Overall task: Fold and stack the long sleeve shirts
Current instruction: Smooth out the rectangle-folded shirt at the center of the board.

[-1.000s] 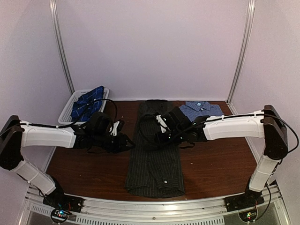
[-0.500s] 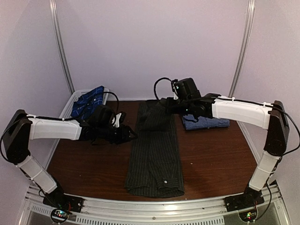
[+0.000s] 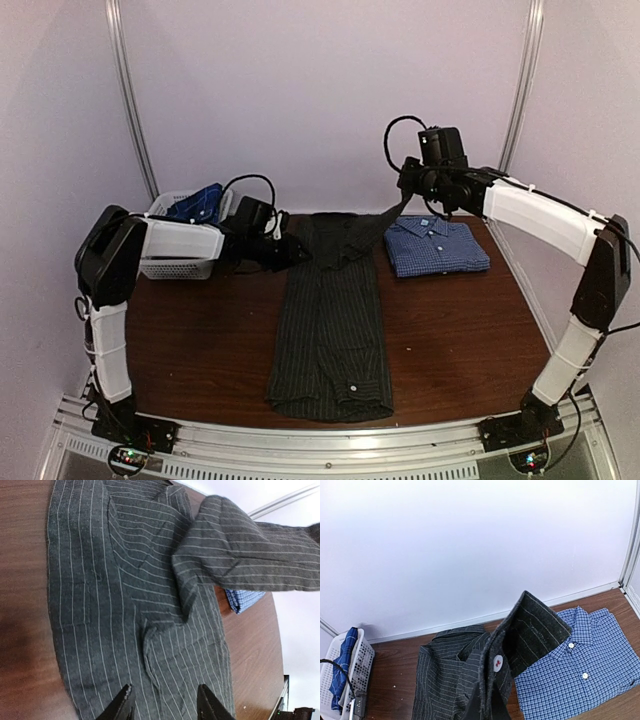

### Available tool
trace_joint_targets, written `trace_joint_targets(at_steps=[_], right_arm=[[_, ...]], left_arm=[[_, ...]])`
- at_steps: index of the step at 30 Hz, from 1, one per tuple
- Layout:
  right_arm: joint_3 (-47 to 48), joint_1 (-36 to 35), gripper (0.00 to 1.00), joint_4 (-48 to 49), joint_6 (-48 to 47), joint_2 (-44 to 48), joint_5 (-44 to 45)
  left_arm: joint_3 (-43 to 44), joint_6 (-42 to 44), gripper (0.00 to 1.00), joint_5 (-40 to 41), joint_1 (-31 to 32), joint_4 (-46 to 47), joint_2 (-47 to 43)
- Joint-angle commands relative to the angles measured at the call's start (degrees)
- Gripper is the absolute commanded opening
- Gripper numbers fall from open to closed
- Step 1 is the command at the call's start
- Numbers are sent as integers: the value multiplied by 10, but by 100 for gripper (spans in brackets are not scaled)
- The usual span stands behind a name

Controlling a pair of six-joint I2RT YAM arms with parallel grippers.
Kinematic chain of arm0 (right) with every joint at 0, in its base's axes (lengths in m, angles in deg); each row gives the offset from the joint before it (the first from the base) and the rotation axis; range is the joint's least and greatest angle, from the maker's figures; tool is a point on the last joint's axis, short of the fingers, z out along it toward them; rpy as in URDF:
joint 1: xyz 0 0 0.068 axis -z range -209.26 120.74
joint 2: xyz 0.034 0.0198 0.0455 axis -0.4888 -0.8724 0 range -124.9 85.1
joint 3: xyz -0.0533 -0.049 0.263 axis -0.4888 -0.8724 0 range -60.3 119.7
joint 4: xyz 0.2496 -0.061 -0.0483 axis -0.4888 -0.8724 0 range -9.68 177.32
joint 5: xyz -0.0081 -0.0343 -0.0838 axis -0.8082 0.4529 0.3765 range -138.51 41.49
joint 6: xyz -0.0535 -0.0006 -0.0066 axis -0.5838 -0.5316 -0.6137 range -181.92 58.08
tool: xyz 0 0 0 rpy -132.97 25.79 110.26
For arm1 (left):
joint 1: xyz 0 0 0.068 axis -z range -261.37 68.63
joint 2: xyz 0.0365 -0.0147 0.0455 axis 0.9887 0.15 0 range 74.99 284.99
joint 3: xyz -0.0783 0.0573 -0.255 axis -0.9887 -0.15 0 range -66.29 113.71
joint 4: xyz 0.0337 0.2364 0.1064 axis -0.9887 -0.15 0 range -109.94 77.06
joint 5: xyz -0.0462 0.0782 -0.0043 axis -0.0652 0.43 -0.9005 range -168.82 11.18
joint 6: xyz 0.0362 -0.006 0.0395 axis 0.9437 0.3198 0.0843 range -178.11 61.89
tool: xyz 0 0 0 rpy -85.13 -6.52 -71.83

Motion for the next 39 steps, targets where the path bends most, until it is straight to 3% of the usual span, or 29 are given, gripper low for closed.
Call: trace_joint_targets(at_steps=[1, 12, 25, 39], right_arm=[[22, 4, 0, -16, -8, 24, 26], [-47, 3, 0, -25, -11, 100, 27], [-148, -3, 0, -10, -23, 152, -39], [-204, -70, 0, -22, -8, 226, -30]], left_arm=[[84, 18, 43, -7, -7, 37, 73], [213, -15, 42, -69, -8, 67, 200], [248, -48, 42, -22, -30, 49, 249], [356, -52, 42, -30, -49, 16, 332]])
